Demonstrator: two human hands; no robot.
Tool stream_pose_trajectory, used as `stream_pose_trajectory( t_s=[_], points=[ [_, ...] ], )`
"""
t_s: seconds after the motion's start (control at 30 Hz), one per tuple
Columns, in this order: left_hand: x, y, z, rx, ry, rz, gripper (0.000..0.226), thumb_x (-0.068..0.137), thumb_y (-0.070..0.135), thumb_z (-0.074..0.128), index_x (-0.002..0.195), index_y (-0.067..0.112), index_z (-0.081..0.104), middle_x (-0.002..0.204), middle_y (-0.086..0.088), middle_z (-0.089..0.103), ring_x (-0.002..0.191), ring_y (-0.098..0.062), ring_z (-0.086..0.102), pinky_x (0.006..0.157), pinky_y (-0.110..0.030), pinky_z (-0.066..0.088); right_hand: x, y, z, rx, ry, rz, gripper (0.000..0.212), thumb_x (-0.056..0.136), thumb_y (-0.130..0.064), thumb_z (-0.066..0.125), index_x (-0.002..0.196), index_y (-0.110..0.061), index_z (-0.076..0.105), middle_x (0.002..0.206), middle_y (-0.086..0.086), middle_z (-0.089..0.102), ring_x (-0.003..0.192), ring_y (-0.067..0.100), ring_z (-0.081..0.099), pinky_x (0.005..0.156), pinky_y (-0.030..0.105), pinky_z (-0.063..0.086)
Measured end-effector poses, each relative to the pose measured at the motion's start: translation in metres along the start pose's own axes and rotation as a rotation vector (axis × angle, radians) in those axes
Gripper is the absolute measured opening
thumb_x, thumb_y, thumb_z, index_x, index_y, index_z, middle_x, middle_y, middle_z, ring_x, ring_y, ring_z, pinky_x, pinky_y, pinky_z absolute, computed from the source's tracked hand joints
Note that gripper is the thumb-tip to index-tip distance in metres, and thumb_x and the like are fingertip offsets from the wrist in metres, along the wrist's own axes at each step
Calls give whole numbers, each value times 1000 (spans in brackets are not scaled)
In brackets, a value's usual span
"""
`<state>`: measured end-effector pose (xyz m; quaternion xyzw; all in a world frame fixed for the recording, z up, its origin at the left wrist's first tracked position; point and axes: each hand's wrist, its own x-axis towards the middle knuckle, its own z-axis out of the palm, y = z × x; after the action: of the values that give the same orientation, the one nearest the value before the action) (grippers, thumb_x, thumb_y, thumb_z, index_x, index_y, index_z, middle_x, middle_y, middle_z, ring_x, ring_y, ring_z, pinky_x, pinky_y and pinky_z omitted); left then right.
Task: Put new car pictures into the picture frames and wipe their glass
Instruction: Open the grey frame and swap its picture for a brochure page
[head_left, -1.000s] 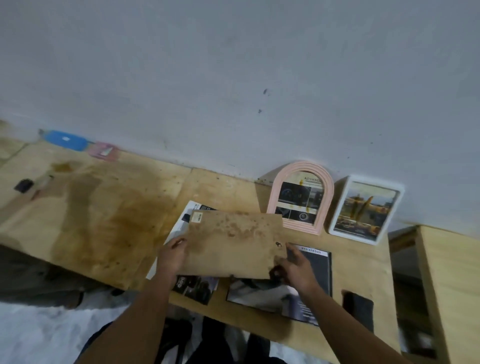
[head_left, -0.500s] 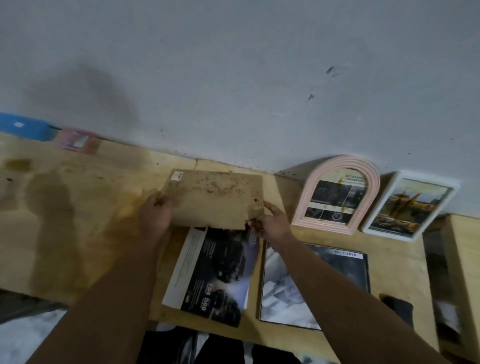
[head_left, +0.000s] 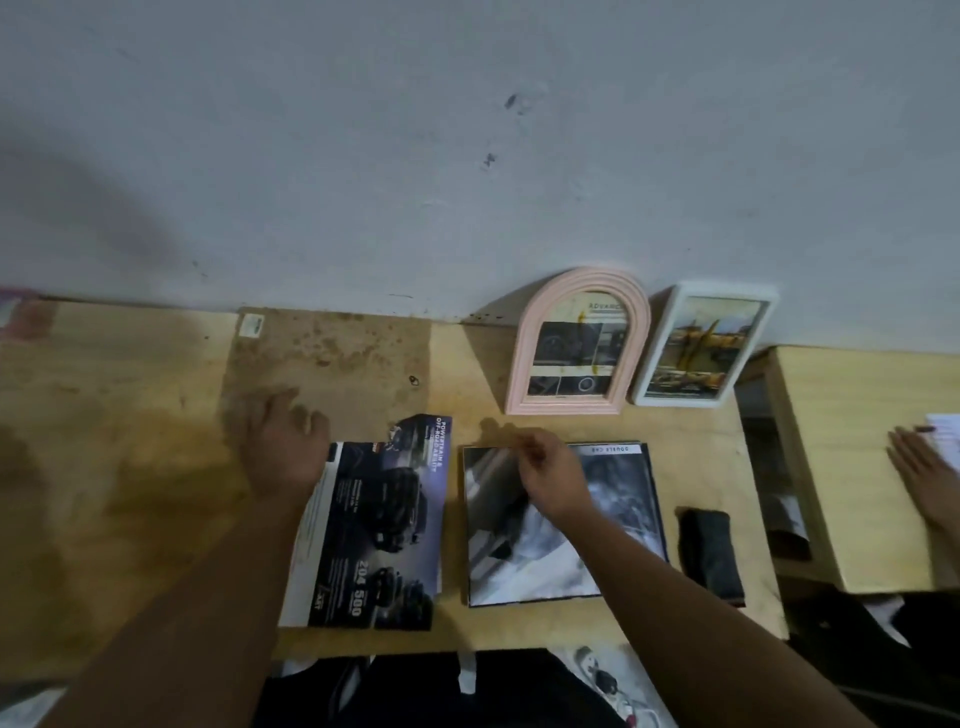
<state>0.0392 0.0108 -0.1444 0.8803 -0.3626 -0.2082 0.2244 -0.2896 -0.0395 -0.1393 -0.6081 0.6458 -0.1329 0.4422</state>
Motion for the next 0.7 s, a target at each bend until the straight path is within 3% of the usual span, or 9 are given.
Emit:
stream_pose_trajectory(
  t_s=[0.07,0.13,0.23,0.27,0.33,0.43,0.53,0.63,0.7],
  points=[
    [-26,18,16,30,-92,68,38,95,26,61,132,19,62,142,-8,52,132,-35,48,111,-50,36,-18,36,-28,-214,97,-26,32,97,-18,60,126,-30,66,126,1,64,115,23,60,99,40,53],
    [-54,33,33,14,-178,157,39,95,27,62,134,20,61,136,-8,53,119,-37,57,95,-49,50,-32,69,-52,-398,162,-9,42,95,-27,60,137,-29,58,134,6,57,126,32,53,104,51,49],
    [-97,47,59,-9,-357,239,41,98,28,62,137,17,60,141,-10,52,121,-37,57,93,-47,52,-45,106,-80,-636,-16,177,85,93,-62,57,161,-29,19,167,10,17,155,39,12,119,60,24],
    [-111,51,66,-17,-409,234,42,98,32,61,137,17,59,142,-10,51,122,-37,57,95,-47,52,-48,114,-86,-698,-98,232,101,89,-73,54,164,-27,5,171,10,0,157,40,-1,121,62,17],
    [-137,57,76,-17,-457,186,42,96,38,57,134,20,59,138,-8,54,118,-35,60,93,-45,53,-55,128,-94,-768,-189,284,117,82,-87,46,163,-26,-11,171,13,-14,156,42,-10,122,64,10],
    [-171,62,87,10,-509,121,40,94,37,59,130,21,60,119,-9,65,106,-33,66,83,-41,56,-65,140,-93,-779,-171,272,122,79,-91,42,162,-22,-16,171,16,-10,157,41,-6,124,62,9],
    [-196,65,97,-55,-535,92,41,88,42,55,124,24,61,97,-1,68,94,-32,67,70,-31,47,-68,151,-91,-758,-94,253,129,76,-93,44,163,-15,-11,171,15,-4,157,40,-2,125,60,9],
    [-208,72,104,-34,-513,26,53,95,38,63,145,24,52,129,-6,66,117,-31,64,90,-34,49,-66,160,-90,-735,-79,233,131,74,-93,47,163,-13,-8,171,15,-5,157,40,-4,124,61,8],
    [-210,74,108,-4,-511,8,55,96,37,63,149,26,49,140,-6,62,123,-31,61,97,-36,48,-63,163,-87,-719,-75,221,131,74,-92,50,163,-14,-6,171,14,-6,157,41,-5,124,62,8]
  ],
)
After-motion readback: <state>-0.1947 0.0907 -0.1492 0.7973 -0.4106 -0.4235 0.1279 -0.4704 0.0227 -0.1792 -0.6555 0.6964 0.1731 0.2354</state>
